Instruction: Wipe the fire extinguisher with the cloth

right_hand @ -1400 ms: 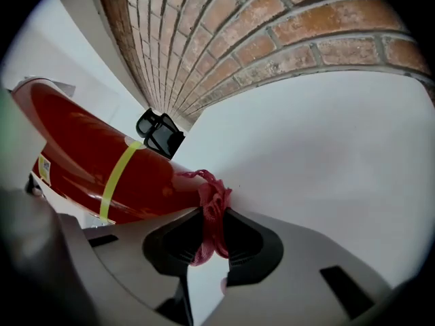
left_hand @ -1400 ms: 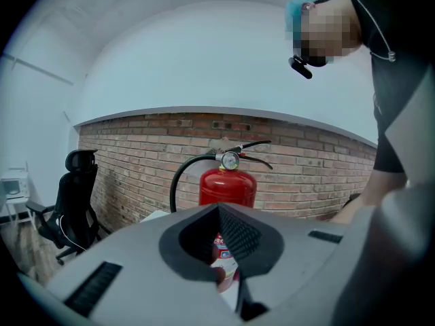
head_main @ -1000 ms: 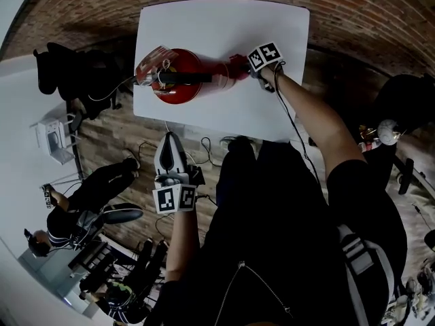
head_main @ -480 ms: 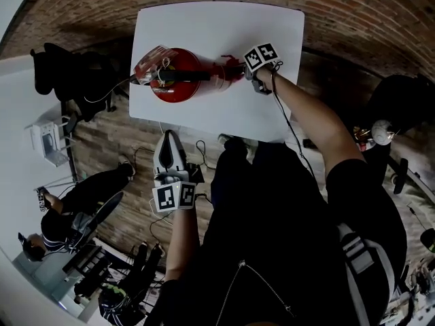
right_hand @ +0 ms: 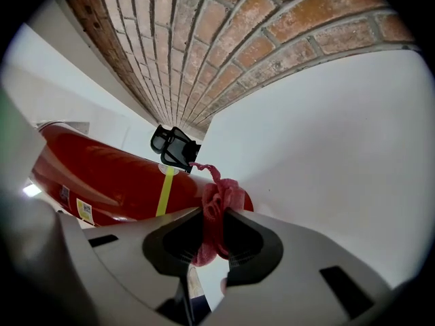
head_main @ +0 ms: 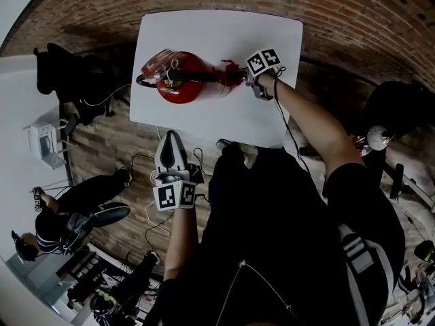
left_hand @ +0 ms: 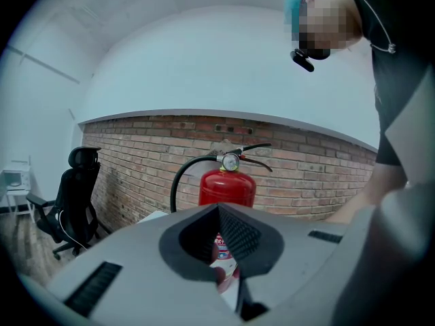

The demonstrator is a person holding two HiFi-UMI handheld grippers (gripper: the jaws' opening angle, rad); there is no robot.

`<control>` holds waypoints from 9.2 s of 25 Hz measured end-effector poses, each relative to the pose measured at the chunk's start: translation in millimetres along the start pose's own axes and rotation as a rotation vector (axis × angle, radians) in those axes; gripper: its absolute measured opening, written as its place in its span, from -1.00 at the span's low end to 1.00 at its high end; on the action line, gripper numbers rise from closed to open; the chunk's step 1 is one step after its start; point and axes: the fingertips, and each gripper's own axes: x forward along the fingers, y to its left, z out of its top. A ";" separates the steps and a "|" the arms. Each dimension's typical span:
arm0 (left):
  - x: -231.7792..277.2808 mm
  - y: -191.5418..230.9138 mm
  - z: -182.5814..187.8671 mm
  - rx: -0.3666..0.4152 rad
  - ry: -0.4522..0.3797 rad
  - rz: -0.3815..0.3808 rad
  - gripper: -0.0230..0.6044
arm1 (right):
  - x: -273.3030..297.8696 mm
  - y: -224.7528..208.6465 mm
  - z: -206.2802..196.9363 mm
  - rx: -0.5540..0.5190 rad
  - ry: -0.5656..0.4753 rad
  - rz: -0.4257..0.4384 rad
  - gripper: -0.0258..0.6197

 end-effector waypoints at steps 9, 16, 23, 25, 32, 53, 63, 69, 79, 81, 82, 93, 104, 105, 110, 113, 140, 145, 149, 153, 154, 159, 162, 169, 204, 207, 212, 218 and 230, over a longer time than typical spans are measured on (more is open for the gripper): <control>-2.9 -0.4 7.7 0.012 0.006 -0.003 -0.90 | -14.1 27.9 5.1 -0.013 -0.004 0.035 -0.63; -5.7 -1.8 11.8 0.015 -0.002 -0.005 -0.90 | -22.2 42.4 8.9 -0.029 -0.010 0.056 -0.63; -13.7 -3.2 13.5 0.012 -0.011 -0.002 -0.90 | -31.1 56.7 9.8 -0.043 -0.013 0.061 -0.63; -14.8 -2.9 14.2 0.009 -0.015 0.000 -0.90 | -33.9 61.1 10.9 -0.048 -0.014 0.064 -0.63; -16.7 -6.0 14.1 0.010 -0.025 -0.005 -0.90 | -41.1 73.5 14.7 -0.063 -0.017 0.083 -0.63; -21.5 -12.9 13.4 0.013 -0.033 -0.005 -0.90 | -75.2 129.5 24.4 -0.081 -0.053 0.168 -0.63; -23.2 -16.8 14.7 0.011 -0.037 -0.002 -0.90 | -97.7 165.1 33.7 -0.114 -0.077 0.218 -0.63; -25.8 -18.6 13.6 0.021 -0.037 -0.004 -0.90 | -110.3 182.8 37.1 -0.130 -0.105 0.260 -0.63; -27.6 -23.3 16.4 0.030 -0.046 -0.016 -0.90 | -124.5 202.0 40.3 -0.136 -0.149 0.318 -0.63; -27.8 -23.3 17.3 0.033 -0.046 -0.017 -0.90 | -128.1 206.3 41.3 -0.135 -0.157 0.332 -0.63; -27.7 -23.3 17.9 0.035 -0.047 -0.018 -0.90 | -130.0 208.8 41.8 -0.136 -0.161 0.339 -0.63; -24.8 -20.9 19.6 0.034 -0.046 -0.023 -0.90 | -145.8 232.1 50.1 -0.144 -0.189 0.406 -0.63; -24.2 -20.4 21.1 0.034 -0.051 -0.028 -0.90 | -160.3 254.3 53.3 -0.152 -0.200 0.495 -0.63; -24.3 -20.5 20.9 0.035 -0.051 -0.029 -0.90 | -161.5 256.1 53.1 -0.152 -0.201 0.501 -0.63; -24.2 -22.9 19.5 0.039 -0.047 -0.034 -0.90 | -169.2 266.5 53.1 -0.144 -0.210 0.550 -0.63; -23.2 -24.3 19.5 0.038 -0.047 -0.036 -0.90 | -173.4 270.8 53.6 -0.130 -0.221 0.581 -0.63; -12.6 -24.1 8.5 0.030 -0.018 -0.041 -0.90 | -100.7 64.2 -11.4 0.153 -0.297 0.257 -0.63; -14.7 -19.1 3.2 0.040 -0.001 -0.026 -0.90 | -74.8 32.0 -24.3 0.181 -0.265 0.191 -0.63; -19.0 -15.2 0.2 0.047 0.012 -0.012 -0.90 | -58.4 9.8 -35.6 0.205 -0.238 0.146 -0.63; -20.9 -10.4 -2.8 0.040 0.017 0.002 -0.90 | -39.7 -12.5 -44.3 0.223 -0.212 0.097 -0.63; -21.5 -9.5 -3.6 0.040 0.019 0.003 -0.90 | -35.5 -17.3 -46.1 0.228 -0.208 0.087 -0.63; -24.3 -6.2 -6.1 0.043 0.031 0.012 -0.90 | -17.0 -34.1 -52.5 0.244 -0.190 0.054 -0.63; -27.4 -1.9 -5.2 0.043 0.035 0.023 -0.90 | -6.4 -43.2 -55.0 0.254 -0.186 0.028 -0.63; -35.7 9.8 -4.2 0.038 0.034 0.051 -0.90 | 12.9 -41.6 -51.5 0.289 -0.198 0.029 -0.63; -32.1 -0.7 -4.6 0.028 0.011 0.014 -0.90 | -25.8 40.4 -30.1 0.253 -0.274 0.202 -0.63; -32.1 -1.6 -3.4 0.028 0.008 0.011 -0.90 | -30.5 47.6 -27.9 0.248 -0.283 0.216 -0.63; -31.1 -3.4 -4.3 0.024 0.010 0.010 -0.90 | -34.7 55.1 -25.1 0.239 -0.292 0.233 -0.63; -32.4 -5.2 -3.0 0.028 0.003 0.011 -0.90 | -41.4 64.6 -25.0 0.235 -0.301 0.244 -0.63; -28.3 -8.9 -4.6 0.025 0.001 0.006 -0.90 | -59.7 96.6 -17.6 0.230 -0.344 0.320 -0.63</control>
